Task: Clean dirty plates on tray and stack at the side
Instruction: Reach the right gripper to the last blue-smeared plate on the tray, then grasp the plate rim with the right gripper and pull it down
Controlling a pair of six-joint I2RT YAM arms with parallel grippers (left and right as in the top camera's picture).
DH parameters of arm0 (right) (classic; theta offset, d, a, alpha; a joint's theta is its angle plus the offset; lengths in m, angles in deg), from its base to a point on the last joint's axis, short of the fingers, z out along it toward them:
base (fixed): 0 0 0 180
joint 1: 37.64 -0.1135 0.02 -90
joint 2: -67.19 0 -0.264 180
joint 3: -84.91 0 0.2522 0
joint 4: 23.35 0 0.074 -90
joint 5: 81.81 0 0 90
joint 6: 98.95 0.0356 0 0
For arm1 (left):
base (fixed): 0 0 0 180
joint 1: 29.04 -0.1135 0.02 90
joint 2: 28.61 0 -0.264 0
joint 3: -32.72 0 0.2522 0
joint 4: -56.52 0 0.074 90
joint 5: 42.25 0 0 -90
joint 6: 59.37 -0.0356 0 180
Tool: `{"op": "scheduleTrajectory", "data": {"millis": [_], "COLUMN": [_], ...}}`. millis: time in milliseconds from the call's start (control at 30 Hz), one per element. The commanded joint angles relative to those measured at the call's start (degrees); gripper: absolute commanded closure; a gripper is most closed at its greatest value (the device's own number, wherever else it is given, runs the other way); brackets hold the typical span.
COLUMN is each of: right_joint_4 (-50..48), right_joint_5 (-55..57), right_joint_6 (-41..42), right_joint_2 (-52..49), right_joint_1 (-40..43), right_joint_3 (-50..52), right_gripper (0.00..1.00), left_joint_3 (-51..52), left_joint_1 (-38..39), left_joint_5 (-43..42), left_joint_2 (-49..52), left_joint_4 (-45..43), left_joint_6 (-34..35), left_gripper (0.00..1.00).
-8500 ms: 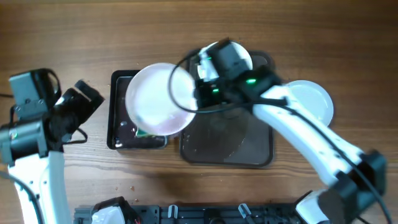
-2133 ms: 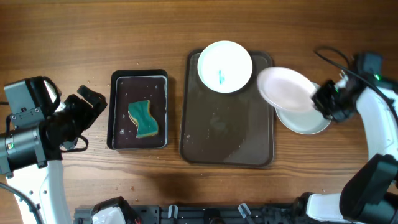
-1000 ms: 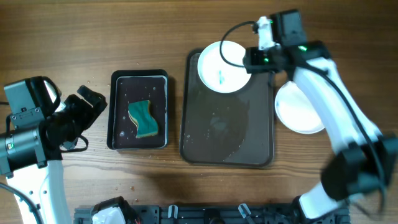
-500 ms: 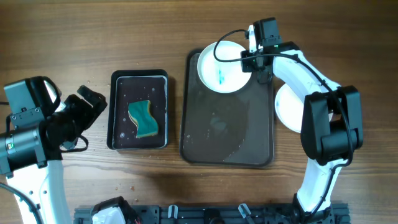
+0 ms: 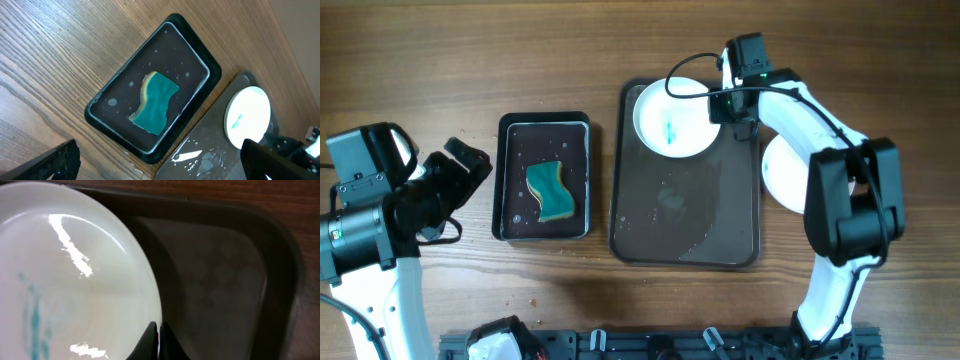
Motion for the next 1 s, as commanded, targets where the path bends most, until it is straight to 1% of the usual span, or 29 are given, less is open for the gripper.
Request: {"op": "scheduleTrajectory", "data": {"millis": [0, 67, 167, 200, 233, 267, 300, 367, 433, 467, 500, 567, 600, 633, 667, 700, 733, 800, 867, 967], "right_joint_4": [2.2, 7.3, 15.6, 18.2, 18.4, 15.9, 12.3, 3.1, -4.6, -7.7, -9.3, -12.2, -13.1, -13.8, -14.0, -14.0, -13.9, -13.3, -11.3, -3.5], "right_joint_5": [-3.3, -5.6, -6.8, -6.8, -6.6, -5.1, -4.5, -5.3, -6.3, -6.0, -5.9, -5.9, -5.9, -5.8, -5.8, -5.6, -5.6, -5.7, -5.9, -7.5], "right_joint_6": [2.1, 5.9, 10.3, 11.0, 10.3, 10.0, 8.0, -1.0, -7.2, -8.3, -9.2, -9.4, -9.4, -8.7, -8.0, -6.8, -5.4, -1.6, 2.5, 8.5], "right_joint_2": [9.6, 13.9, 16.0, 16.1, 15.9, 15.5, 15.1, 13.8, 11.3, 9.6, 7.9, 4.4, 2.8, 0.9, -0.3, -1.2, -1.6, -1.4, -0.3, 2.7], "right_joint_1": [0.2, 0.1, 0.0, 0.0, 0.0, 0.0, 0.1, 0.1, 0.1, 0.1, 0.1, 0.1, 0.1, 0.1, 0.1, 0.1, 0.1, 0.4, 0.7, 0.9], "right_joint_3": [0.2, 0.2, 0.2, 0.2, 0.7, 2.0, 3.2, 5.9, 7.8, 8.5, 8.5, 8.5, 8.5, 8.5, 8.5, 8.5, 8.5, 8.5, 8.5, 8.5], "right_gripper": [0.96, 0.95, 0.96, 0.96, 0.96, 0.92, 0.75, 0.6, 0.5, 0.46, 0.46, 0.45, 0.41, 0.4, 0.43, 0.55, 0.74, 0.96, 0.96, 0.96], "left_joint_3": [-0.7, -0.7, -0.7, -0.7, -0.7, -0.7, -0.7, -0.7, -0.7, -0.7, -0.7, -0.7, -0.7, -0.7, -0.7, -0.7, -0.7, -0.7, -0.7, -0.7], "left_joint_1": [-0.4, -0.4, -0.4, -0.4, -0.4, -0.4, -0.4, -0.4, -0.4, -0.4, -0.4, -0.4, -0.4, -0.4, -0.4, -0.4, -0.4, -0.4, -0.4, -0.4], "left_joint_5": [-0.7, -0.7, -0.7, -0.7, -0.7, -0.7, -0.7, -0.7, -0.7, -0.7, -0.7, -0.7, -0.7, -0.7, -0.7, -0.7, -0.7, -0.7, -0.7, -0.7], "left_joint_2": [-0.3, -0.3, -0.3, -0.3, -0.3, -0.3, -0.3, -0.3, -0.3, -0.3, -0.3, -0.3, -0.3, -0.3, -0.3, -0.3, -0.3, -0.3, -0.3, -0.3], "left_joint_4": [0.0, 0.0, 0.0, 0.0, 0.0, 0.0, 0.0, 0.0, 0.0, 0.0, 0.0, 0.0, 0.0, 0.0, 0.0, 0.0, 0.0, 0.0, 0.0, 0.0], "left_joint_6": [-0.9, -0.9, -0.9, -0.9, -0.9, -0.9, -0.9, -0.9, -0.9, -0.9, -0.9, -0.9, -0.9, -0.9, -0.9, -0.9, -0.9, -0.9, -0.9, -0.9], "left_gripper": [0.0, 0.0, 0.0, 0.0, 0.0, 0.0, 0.0, 0.0, 0.0, 0.0, 0.0, 0.0, 0.0, 0.0, 0.0, 0.0, 0.0, 0.0, 0.0, 0.0]}}
